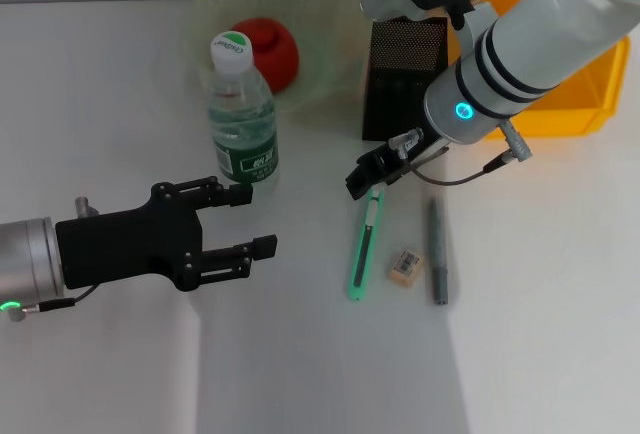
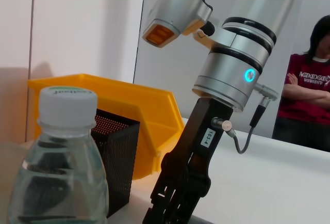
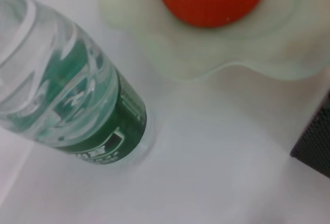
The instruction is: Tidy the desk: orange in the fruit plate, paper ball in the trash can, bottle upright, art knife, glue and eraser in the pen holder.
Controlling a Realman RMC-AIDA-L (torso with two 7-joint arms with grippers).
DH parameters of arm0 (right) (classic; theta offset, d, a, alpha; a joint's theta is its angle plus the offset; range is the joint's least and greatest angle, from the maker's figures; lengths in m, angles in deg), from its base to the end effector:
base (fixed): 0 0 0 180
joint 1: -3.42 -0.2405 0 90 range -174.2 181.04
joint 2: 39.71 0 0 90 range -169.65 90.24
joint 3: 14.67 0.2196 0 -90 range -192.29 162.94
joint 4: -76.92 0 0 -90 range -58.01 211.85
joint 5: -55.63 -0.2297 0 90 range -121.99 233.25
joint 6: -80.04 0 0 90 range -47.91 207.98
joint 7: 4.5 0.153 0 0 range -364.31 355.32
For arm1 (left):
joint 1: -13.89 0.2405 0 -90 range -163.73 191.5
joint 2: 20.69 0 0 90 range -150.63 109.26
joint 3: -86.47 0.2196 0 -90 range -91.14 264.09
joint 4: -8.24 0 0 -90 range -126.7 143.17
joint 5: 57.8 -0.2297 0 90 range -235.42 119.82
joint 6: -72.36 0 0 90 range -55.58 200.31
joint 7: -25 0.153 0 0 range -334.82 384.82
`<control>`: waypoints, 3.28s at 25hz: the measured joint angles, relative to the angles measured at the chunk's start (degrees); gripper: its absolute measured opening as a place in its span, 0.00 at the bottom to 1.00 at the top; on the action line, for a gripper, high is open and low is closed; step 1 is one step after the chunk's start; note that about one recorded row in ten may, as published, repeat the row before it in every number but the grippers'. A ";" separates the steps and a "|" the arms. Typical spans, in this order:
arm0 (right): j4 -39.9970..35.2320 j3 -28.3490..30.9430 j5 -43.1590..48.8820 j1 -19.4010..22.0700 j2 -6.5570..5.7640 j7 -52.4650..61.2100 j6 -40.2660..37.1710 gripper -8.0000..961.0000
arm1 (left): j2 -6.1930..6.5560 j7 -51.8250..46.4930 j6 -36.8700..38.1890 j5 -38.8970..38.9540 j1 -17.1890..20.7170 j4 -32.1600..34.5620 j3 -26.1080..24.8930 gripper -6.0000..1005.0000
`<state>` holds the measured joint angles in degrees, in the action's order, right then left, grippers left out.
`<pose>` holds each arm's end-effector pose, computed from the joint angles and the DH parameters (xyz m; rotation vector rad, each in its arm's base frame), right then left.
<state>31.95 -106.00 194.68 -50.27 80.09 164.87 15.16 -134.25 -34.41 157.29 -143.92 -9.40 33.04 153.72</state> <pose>0.1239 0.3916 -0.0905 -2.4411 1.2734 -0.3682 -0.2676 0.2910 -0.0229 -2.7495 -0.4379 -0.7784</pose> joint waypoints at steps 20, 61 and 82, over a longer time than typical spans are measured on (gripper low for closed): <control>5.06 0.00 1.84 -5.67 0.07 0.00 -1.61 0.44 | -0.25 -0.07 -0.03 -0.95 -0.08 -0.03 0.00 0.71; 7.85 -0.08 -0.27 -6.07 0.08 0.09 -0.09 0.63 | -0.45 0.00 -0.83 -1.54 -0.09 0.20 0.17 0.71; 10.96 -0.75 -0.45 -8.09 0.08 0.09 0.37 0.38 | -0.51 0.00 -0.91 -1.59 0.08 0.25 0.12 0.71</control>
<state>42.91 -106.75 194.23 -58.36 80.17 164.96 15.53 -134.76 -34.41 156.38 -145.51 -9.32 33.28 153.84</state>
